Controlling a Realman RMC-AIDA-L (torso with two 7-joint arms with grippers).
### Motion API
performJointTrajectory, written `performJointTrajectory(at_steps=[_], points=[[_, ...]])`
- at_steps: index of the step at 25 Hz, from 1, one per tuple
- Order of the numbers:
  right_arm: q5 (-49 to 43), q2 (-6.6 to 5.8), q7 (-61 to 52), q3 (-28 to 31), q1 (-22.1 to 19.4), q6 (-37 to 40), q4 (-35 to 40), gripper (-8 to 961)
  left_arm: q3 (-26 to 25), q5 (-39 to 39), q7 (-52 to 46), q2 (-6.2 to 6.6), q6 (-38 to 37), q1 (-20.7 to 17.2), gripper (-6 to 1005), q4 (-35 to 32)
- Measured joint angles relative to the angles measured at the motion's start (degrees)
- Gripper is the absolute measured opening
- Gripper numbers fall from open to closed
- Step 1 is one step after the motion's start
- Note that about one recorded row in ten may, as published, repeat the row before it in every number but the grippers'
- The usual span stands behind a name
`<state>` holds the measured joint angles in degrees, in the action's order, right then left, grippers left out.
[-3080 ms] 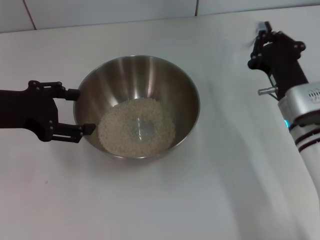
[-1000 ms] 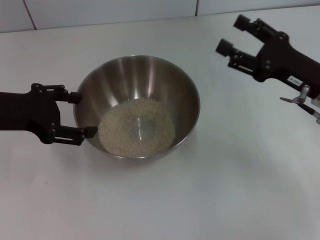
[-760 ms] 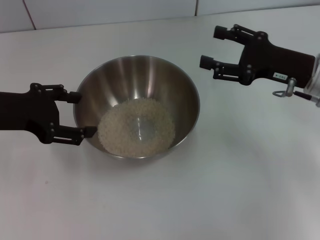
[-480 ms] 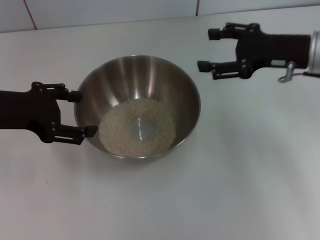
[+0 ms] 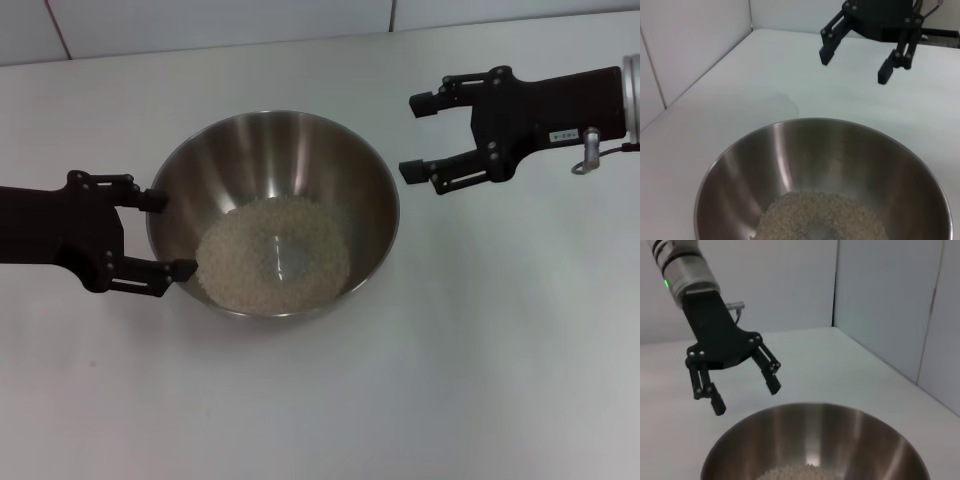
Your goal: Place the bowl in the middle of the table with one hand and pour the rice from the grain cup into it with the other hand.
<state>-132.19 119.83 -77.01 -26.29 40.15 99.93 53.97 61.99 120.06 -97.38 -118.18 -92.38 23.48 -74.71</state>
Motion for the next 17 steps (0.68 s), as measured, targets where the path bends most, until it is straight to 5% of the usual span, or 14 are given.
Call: performJointTrajectory(at_steps=[2,6,17], points=[[6.8,-0.16,-3.4,-10.5,-4.2,-3.4,2.9,834,0.0,0.0,0.0,0.05,0.0,0.2,862,0.0],[9.4,-0.25,-5.1,-16.3,-6.6,-6.0,5.2,834,0.0,0.0,0.0,0.06,-0.2,0.4,862,0.0],[11.4,-0.10,-6.0,-18.3,-7.7,-8.2,4.8,834,0.0,0.0,0.0,0.06,-0.3,0.6,862,0.0]])
